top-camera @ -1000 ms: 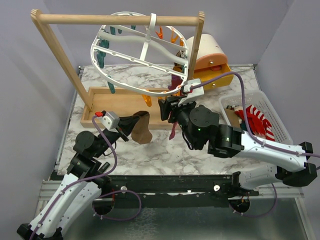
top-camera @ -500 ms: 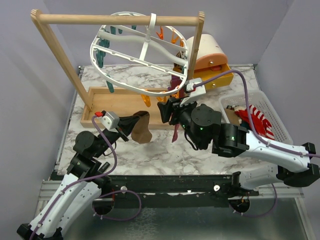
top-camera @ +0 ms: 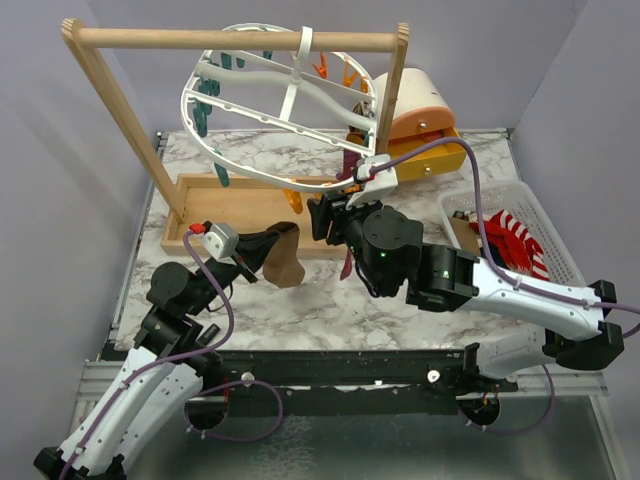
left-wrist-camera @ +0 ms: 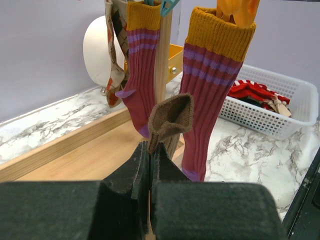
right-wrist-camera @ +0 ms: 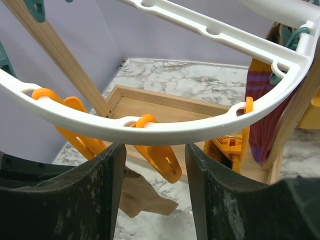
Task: Clip the socks to the hanger
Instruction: Open the clamp at the hanger.
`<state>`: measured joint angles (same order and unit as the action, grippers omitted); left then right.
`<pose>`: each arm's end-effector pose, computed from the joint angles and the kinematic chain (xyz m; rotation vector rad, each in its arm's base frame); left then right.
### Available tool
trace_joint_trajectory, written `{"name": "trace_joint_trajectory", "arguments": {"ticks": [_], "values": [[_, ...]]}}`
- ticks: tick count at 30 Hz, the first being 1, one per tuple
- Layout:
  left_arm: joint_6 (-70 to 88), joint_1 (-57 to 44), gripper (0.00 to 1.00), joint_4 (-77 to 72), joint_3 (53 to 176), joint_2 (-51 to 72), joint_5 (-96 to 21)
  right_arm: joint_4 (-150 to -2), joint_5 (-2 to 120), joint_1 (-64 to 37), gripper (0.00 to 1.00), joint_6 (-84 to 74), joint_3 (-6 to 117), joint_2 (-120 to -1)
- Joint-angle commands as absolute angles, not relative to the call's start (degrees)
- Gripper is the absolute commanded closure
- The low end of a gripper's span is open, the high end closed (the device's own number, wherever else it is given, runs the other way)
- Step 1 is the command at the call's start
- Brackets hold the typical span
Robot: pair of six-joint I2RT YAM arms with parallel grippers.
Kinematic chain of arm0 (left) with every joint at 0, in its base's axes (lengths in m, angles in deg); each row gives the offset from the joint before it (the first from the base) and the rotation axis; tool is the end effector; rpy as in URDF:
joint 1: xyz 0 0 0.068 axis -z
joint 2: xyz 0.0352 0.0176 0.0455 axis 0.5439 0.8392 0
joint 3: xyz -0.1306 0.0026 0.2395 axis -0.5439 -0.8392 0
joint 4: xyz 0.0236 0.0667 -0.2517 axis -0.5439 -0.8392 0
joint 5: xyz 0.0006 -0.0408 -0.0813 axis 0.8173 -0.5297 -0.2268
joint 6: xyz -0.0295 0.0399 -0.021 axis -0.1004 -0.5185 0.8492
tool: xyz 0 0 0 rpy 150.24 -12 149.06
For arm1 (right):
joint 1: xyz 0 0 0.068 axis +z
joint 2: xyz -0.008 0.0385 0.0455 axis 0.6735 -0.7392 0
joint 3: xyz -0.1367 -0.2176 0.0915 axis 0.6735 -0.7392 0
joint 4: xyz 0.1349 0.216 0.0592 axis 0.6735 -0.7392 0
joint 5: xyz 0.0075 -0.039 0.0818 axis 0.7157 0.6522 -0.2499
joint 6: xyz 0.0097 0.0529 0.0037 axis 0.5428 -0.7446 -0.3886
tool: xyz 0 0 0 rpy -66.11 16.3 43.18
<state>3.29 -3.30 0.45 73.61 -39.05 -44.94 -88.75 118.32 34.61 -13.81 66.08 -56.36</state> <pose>0.1066 -0.0717 0.3302 0.5236 1.3404 -0.6973 0.0920 0.2727 0.4642 -0.1686 1.6238 0.5113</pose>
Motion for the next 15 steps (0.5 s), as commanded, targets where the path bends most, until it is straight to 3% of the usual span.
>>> {"name": "trace_joint_trajectory", "arguments": {"ticks": [1,15], "values": [[3.82,-3.15,1.00,2.03,72.86,-39.56,-44.87,-85.25,123.49,35.09,0.45,-12.24,66.19,-57.06],[3.51,-3.15,1.00,3.00,72.78,-38.91,-44.95,-81.29,125.20,35.09,0.64,-9.25,64.74,-56.51]]}}
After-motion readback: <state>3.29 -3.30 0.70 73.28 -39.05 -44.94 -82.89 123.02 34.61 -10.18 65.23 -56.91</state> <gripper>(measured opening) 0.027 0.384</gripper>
